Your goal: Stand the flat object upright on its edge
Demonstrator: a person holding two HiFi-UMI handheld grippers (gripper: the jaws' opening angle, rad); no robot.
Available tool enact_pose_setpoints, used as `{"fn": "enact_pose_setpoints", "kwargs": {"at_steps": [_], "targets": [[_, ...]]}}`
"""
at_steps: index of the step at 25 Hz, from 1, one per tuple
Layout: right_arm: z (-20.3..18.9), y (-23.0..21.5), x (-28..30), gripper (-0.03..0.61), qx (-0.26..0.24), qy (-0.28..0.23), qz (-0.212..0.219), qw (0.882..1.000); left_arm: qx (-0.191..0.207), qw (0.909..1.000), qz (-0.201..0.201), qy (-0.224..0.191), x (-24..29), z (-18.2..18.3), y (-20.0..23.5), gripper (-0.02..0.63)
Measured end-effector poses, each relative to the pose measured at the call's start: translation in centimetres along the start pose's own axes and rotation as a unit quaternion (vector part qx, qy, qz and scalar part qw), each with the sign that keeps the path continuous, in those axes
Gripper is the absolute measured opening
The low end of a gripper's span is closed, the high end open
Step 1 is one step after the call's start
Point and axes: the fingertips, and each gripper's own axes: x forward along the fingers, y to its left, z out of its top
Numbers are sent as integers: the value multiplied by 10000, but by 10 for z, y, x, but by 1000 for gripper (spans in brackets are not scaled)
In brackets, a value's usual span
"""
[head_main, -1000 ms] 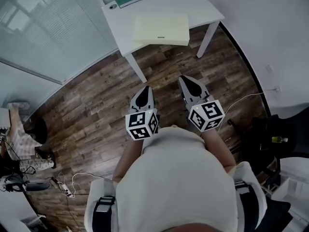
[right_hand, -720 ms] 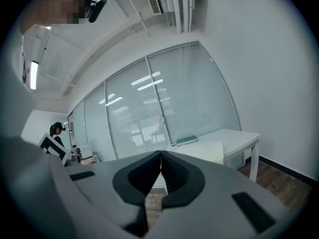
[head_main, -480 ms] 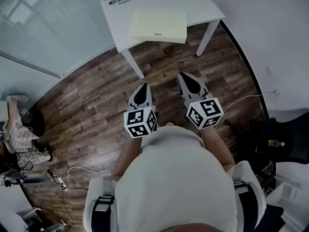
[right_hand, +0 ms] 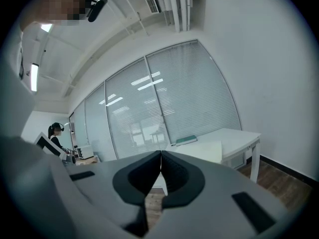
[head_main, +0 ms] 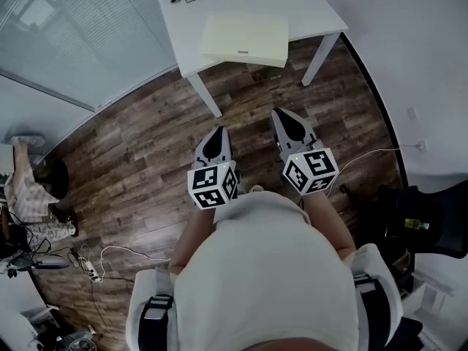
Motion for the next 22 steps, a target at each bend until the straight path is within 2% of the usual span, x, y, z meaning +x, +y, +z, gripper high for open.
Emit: {"fn": "enact_pose_setpoints", "kwargs": {"at_steps": [8,22], "targets": [[5,-10,26,18,-19,-15,-66,10000,16,9999,-108,-37,27,14,11,20],[31,-22,117,18,-47,-90,-289,9995,35,9994,-341,-8,99,63,63,20]]}}
